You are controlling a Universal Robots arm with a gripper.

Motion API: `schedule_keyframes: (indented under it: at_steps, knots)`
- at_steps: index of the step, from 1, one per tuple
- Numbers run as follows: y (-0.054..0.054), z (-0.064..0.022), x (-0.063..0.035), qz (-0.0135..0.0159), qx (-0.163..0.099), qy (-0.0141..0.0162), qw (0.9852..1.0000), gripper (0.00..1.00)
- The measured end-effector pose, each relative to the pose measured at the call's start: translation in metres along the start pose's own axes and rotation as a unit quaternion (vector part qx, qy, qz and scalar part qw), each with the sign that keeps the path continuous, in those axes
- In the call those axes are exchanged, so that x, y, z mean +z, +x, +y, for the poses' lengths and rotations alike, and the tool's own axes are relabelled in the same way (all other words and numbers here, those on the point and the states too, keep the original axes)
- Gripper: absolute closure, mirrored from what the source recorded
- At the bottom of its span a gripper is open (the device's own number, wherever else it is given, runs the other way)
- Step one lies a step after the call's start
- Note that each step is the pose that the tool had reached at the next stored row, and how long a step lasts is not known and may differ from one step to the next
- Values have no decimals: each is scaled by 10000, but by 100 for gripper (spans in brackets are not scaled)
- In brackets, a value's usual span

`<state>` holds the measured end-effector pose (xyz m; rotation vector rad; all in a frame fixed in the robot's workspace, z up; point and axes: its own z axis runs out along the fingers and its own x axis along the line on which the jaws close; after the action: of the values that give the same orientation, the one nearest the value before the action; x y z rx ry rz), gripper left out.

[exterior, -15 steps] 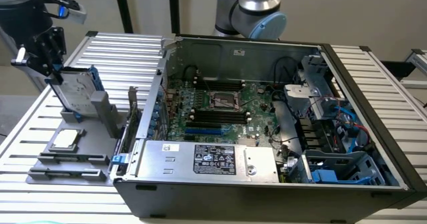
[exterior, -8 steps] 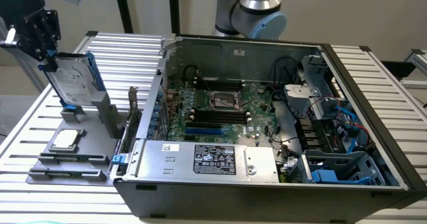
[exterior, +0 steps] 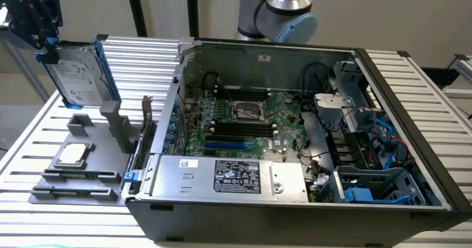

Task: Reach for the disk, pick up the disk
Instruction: 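Pick up the disk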

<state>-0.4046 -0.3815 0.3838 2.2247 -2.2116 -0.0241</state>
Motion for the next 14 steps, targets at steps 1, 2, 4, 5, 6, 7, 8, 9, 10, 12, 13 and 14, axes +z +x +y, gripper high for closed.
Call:
schedule_keyframes:
  at_steps: [1, 2, 4, 5, 6, 7, 8, 9, 10, 12, 13, 14]
  knots:
    - [3, -16, -42, -4, -9, 1, 10000, 67]
    - [6, -34, -88, -9, -18, 0, 10000, 67]
    - [13, -76, -182, -20, -35, 0, 10000, 67]
    - [17, -100, -228, -26, -42, 0, 10000, 67]
    - [22, -130, -273, -35, -48, 0, 10000, 67]
    - [26, -167, -318, -46, -52, 1, 10000, 67]
    - [31, -206, -363, -57, -55, 0, 10000, 67]
    - [36, -247, -407, -68, -58, 1, 10000, 67]
    - [41, -291, -452, -80, -60, 1, 10000, 67]
    - [50, -379, -540, -101, -63, 1, 9999, 67]
    - [56, -425, -584, -112, -64, 1, 9999, 67]
    - [61, -469, -627, -122, -65, 1, 9999, 67]
